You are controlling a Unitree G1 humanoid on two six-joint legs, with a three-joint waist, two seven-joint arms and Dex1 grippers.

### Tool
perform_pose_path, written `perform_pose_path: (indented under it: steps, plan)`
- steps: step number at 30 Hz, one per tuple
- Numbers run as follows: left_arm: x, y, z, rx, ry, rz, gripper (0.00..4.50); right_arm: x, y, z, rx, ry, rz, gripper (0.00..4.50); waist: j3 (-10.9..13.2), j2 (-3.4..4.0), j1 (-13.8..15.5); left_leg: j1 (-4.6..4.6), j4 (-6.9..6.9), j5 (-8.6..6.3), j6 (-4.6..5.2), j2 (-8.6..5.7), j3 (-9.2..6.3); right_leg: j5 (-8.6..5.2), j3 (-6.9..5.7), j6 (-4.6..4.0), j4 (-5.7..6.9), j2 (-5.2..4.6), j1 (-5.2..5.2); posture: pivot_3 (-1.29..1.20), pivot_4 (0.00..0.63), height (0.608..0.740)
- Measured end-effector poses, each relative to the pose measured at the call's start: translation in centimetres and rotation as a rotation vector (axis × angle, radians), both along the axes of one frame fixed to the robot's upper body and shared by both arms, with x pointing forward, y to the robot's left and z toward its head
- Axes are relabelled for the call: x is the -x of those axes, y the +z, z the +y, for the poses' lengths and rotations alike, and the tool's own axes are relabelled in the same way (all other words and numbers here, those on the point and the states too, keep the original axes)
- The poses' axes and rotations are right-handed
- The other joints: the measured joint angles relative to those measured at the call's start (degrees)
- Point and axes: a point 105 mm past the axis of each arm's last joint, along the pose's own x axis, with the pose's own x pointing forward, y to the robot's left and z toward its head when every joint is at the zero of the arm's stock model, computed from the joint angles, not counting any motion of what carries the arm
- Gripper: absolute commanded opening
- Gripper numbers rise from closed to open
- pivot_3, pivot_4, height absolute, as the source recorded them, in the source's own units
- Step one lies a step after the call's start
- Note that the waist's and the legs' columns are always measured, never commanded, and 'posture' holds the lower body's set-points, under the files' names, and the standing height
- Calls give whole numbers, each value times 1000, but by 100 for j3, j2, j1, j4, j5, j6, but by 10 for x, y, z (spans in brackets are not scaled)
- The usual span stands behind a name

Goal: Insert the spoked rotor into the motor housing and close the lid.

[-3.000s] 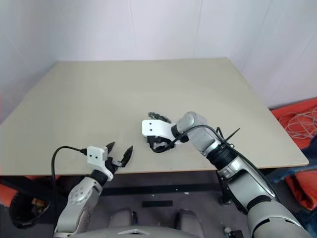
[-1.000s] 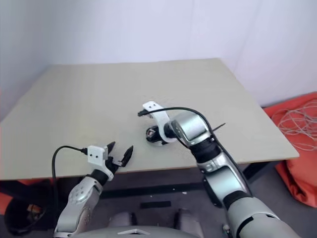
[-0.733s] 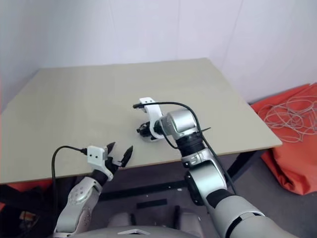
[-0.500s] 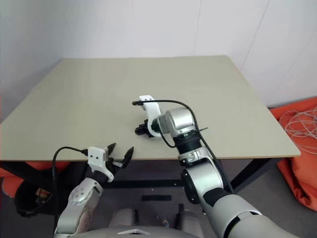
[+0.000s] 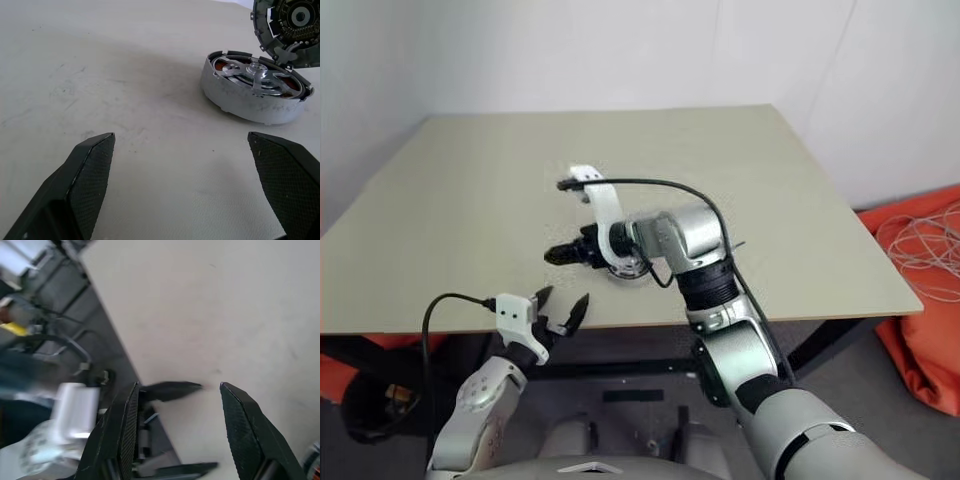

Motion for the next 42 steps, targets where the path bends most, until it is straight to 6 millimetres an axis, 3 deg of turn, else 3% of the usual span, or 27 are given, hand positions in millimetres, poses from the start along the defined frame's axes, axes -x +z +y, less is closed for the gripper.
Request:
perform_pose_path:
  steps: [3,6,9,12,15,19,22,26,30,33,35,42]
  plan:
    - [0,1,0,-1,-3,4,4500,4,24,2,-101,53,-40,2901,0,-1,-4,1,0,-10,17,-2,1,0,0,1,-8,-1,8,0,0,740]
    - [-1,3,-1,0,-6,1,4500,-10,47,0,-187,-6,-164,2901,0,-1,-1,2,2,-9,16,-2,8,1,0,0,-6,-2,8,0,0,740]
    - [-2,7,-1,-1,-9,-5,4500,-43,69,-17,-160,-169,-502,2901,-2,-4,14,5,6,-8,13,-3,14,-1,-3,-2,-6,-7,21,0,0,740]
    - [-1,7,0,-3,-6,1,4500,-74,72,-44,-1,-283,-817,2901,-2,-5,6,1,15,-8,14,-13,16,-2,-2,-3,-6,-16,29,0,0,740]
    - [-1,8,0,-1,-7,0,4500,-98,60,-79,198,-346,-996,2901,-2,-6,4,-2,18,-8,14,-15,16,-2,-1,-4,-7,-16,39,0,0,740]
    - [-1,8,1,-1,-8,2,4500,-117,28,-129,467,-360,-1043,2901,-1,-7,0,-4,20,-9,19,-17,16,2,-2,0,-7,-14,41,0,0,740]
    - [-3,6,0,0,-10,7,4500,-115,3,-160,629,-284,-1034,2901,0,-7,-1,-4,23,-14,28,-16,16,9,-1,11,-8,-12,41,0,0,740]
    - [-5,7,-1,2,-16,-1,4500,-99,-28,-180,714,-116,-955,2727,0,-6,-19,-2,32,-24,74,-9,19,9,0,10,-7,-3,44,0,0,740]
    - [-5,7,-1,1,-17,-2,4500,-75,-45,-176,666,36,-867,1590,1,-3,-38,-1,53,-43,113,-3,21,-3,0,-10,-6,-1,50,0,0,740]
    - [-5,7,-1,1,-18,-1,4500,-67,-44,-164,598,62,-844,515,1,-2,-57,1,82,-52,129,3,20,-2,-3,-13,-5,-2,68,0,0,740]
    - [-4,5,0,-2,-17,4,4500,-64,-44,-157,559,54,-835,33,2,-2,-59,10,104,-62,144,7,21,-2,-5,-13,-5,-4,89,0,0,740]
    - [-1,2,2,-11,-15,15,4500,-58,-62,-139,481,-11,-771,33,1,-3,-82,15,109,-62,145,-3,21,2,-5,-6,-5,-15,96,0,0,740]
